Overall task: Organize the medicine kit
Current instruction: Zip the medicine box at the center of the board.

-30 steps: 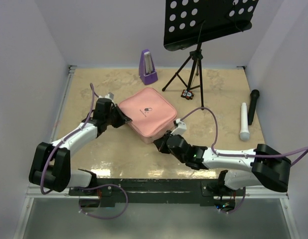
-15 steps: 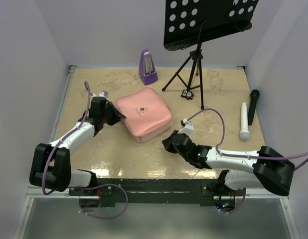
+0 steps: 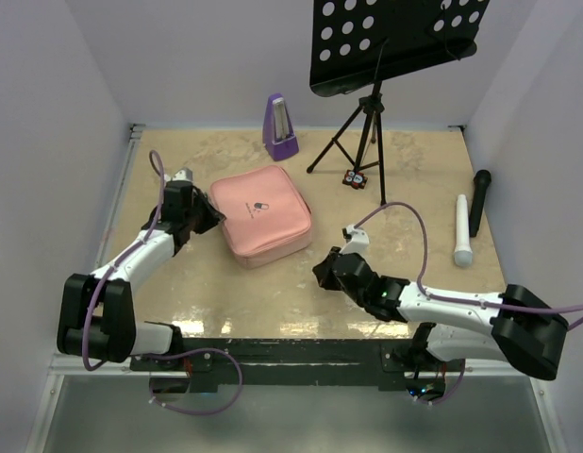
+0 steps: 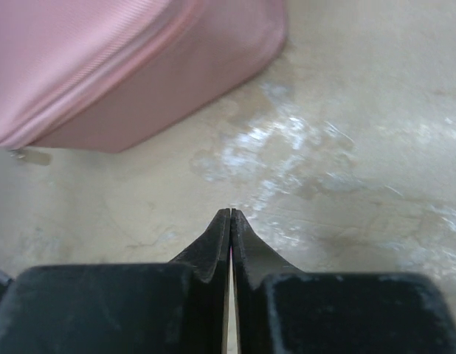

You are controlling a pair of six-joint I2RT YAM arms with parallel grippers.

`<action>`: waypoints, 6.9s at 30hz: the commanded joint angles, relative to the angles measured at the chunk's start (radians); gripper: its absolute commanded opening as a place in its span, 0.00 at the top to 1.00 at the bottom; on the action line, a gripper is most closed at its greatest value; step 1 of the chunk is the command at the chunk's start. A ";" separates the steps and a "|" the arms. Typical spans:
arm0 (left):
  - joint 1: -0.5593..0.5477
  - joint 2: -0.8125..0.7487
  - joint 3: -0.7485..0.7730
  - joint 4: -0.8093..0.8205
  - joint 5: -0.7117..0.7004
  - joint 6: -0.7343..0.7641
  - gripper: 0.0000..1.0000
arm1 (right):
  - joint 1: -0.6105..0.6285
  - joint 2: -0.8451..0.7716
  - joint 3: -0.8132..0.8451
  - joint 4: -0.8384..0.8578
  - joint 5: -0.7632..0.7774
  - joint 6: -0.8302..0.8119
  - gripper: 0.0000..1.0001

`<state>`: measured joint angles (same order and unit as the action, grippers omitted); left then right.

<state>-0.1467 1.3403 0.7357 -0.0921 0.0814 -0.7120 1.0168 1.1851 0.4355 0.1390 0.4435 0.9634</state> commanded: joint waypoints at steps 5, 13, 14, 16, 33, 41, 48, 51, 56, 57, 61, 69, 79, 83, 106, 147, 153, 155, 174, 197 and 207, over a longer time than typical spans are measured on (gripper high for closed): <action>0.012 -0.044 -0.048 -0.020 0.027 0.028 0.87 | 0.019 -0.064 0.006 0.260 -0.097 -0.207 0.57; 0.010 -0.124 -0.045 -0.060 0.058 0.043 0.49 | 0.034 0.007 0.035 0.396 -0.114 -0.295 0.40; 0.012 -0.153 -0.045 -0.070 0.057 0.049 0.47 | 0.035 0.014 0.035 0.415 -0.121 -0.304 0.40; 0.010 -0.202 -0.048 -0.095 0.052 0.055 0.43 | 0.040 0.028 0.029 0.467 -0.138 -0.322 0.39; -0.191 -0.547 -0.346 0.008 0.070 -0.047 0.58 | 0.118 0.211 0.000 0.789 -0.114 -0.364 0.46; -0.191 -0.537 -0.317 0.015 0.075 -0.032 0.48 | 0.178 0.323 0.062 0.800 -0.058 -0.394 0.34; -0.192 -0.676 -0.409 -0.023 0.049 -0.067 0.58 | 0.178 0.358 0.069 0.820 -0.046 -0.379 0.41; -0.192 -0.736 -0.439 -0.055 0.027 -0.086 0.68 | 0.178 0.375 0.091 0.794 -0.031 -0.373 0.44; -0.192 -0.719 -0.467 -0.048 0.032 -0.095 0.82 | 0.178 0.351 0.098 0.768 0.000 -0.365 0.48; -0.192 -0.707 -0.473 -0.040 0.037 -0.093 0.83 | 0.178 0.346 0.098 0.760 0.004 -0.365 0.49; -0.192 -0.639 -0.475 -0.008 0.049 -0.087 0.89 | 0.178 0.326 0.106 0.729 0.023 -0.365 0.53; -0.198 -0.575 -0.507 0.152 0.104 -0.119 0.87 | 0.178 0.315 0.095 0.717 0.024 -0.345 0.54; -0.220 -0.501 -0.518 0.247 0.135 -0.145 0.83 | 0.178 0.304 0.060 0.731 0.031 -0.316 0.54; -0.240 -0.480 -0.518 0.275 0.150 -0.153 0.82 | 0.178 0.301 0.057 0.731 0.031 -0.316 0.54; -0.292 -0.664 -0.432 0.022 0.127 -0.096 0.80 | 0.178 0.318 0.074 0.748 -0.091 -0.374 0.31; -0.212 -0.428 -0.246 0.075 -0.032 -0.050 0.19 | 0.226 0.530 0.034 1.223 -0.137 -0.423 0.15; -0.212 -0.397 -0.254 0.114 -0.049 -0.050 0.22 | 0.226 0.538 0.038 1.216 -0.111 -0.434 0.20; -0.212 -0.392 -0.259 0.120 -0.054 -0.050 0.23 | 0.226 0.548 0.060 1.170 -0.079 -0.420 0.25; -0.212 -0.334 -0.297 0.166 -0.026 -0.060 0.41 | 0.224 0.617 0.180 0.978 0.047 -0.334 0.30; -0.223 -0.271 -0.137 0.232 0.285 0.048 0.65 | 0.224 0.538 0.131 0.916 -0.006 -0.279 0.27; -0.225 -0.207 -0.214 0.279 0.305 0.029 0.71 | 0.226 0.581 0.195 0.875 0.014 -0.273 0.26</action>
<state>-0.3676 1.1206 0.5484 0.1093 0.3531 -0.6857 1.2419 1.7569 0.5854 1.0203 0.4419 0.6746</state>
